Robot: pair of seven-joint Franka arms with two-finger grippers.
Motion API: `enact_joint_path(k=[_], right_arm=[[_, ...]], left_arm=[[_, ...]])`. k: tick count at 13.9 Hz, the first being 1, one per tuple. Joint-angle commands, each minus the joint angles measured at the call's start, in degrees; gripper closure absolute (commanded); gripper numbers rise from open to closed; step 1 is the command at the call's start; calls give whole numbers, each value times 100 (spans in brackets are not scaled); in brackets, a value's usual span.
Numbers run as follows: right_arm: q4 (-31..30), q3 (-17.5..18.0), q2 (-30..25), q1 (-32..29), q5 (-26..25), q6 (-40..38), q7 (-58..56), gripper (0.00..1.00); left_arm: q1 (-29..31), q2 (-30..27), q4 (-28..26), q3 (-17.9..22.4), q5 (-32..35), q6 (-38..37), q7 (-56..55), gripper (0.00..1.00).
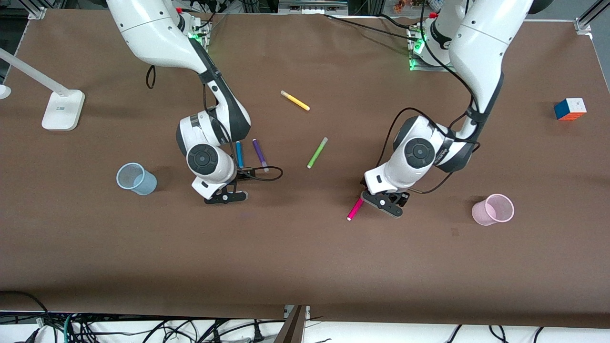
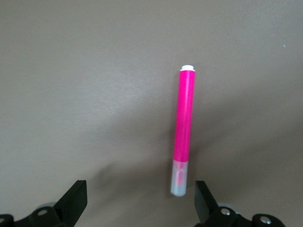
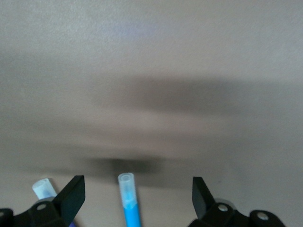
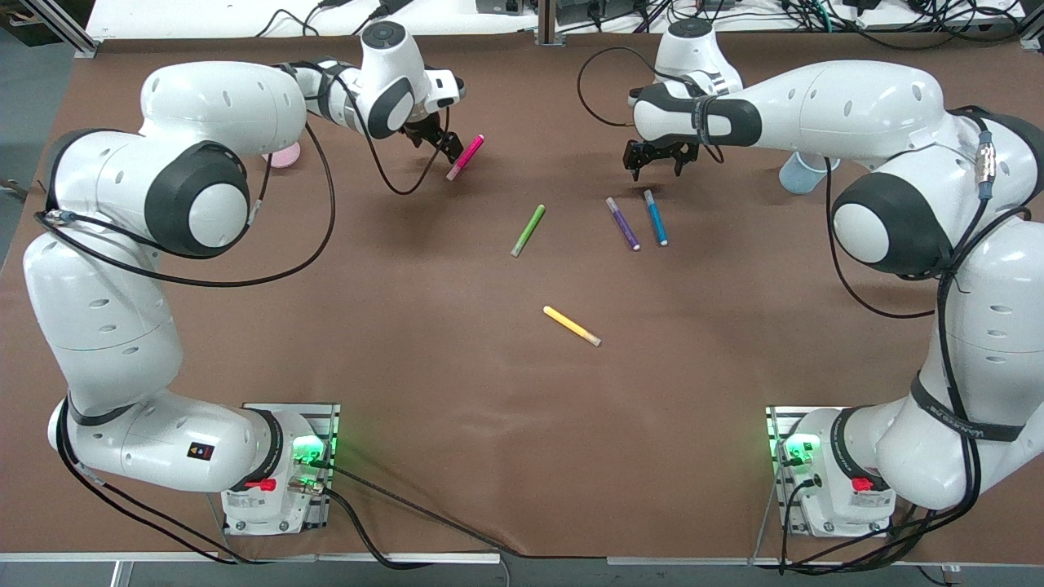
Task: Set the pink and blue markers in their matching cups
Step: 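Close the right gripper on the blue marker while the left gripper grasps the pink marker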
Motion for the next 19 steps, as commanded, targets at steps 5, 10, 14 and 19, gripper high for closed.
enact_joint_path(k=[5,10,14,19], right_arm=[[-728,119,-228,13,113,541,277,0],[-826,128,-290,4,105,550,241,60],[-826,119,-281,4,105,550,215,97],[-747,137,-333,22,70,523,101,100]], left_arm=[[-237,263,132,72,229,368,-625,1],[-254,439,307,80,237,368,-652,24],[-228,501,325,89,229,394,-827,100],[-158,431,413,89,176,290,-881,100]])
